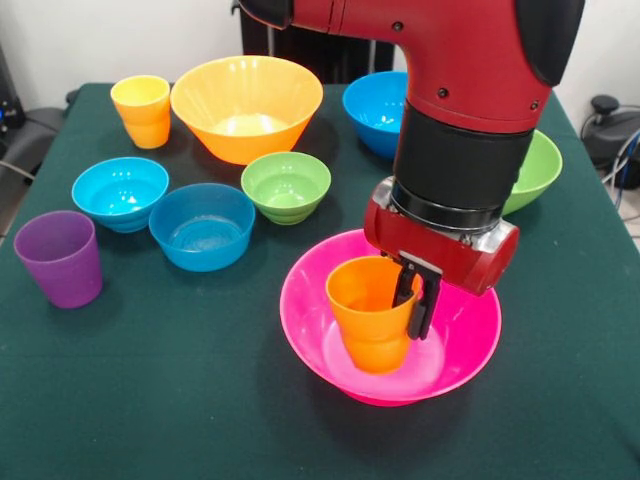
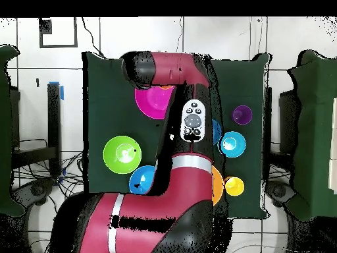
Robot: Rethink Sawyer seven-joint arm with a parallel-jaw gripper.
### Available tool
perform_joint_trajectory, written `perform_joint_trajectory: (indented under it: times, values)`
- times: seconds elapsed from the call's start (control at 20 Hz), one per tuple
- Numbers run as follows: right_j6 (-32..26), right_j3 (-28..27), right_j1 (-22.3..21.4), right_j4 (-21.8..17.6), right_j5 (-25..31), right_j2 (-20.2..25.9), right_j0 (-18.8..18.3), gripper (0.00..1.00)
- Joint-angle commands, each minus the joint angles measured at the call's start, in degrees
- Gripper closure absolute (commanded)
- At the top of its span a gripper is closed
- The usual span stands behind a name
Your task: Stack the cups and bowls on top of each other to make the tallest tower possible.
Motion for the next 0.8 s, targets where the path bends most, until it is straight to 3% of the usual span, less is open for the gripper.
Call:
perform_joint_trajectory:
  times: [0.05,0.8]
  values:
    - [-7.09,6.00,0.27,-0.35,3.51,6.60,-0.41,1.00]
    - [-4.94,11.45,0.12,-0.30,-1.42,7.43,-0.66,1.00]
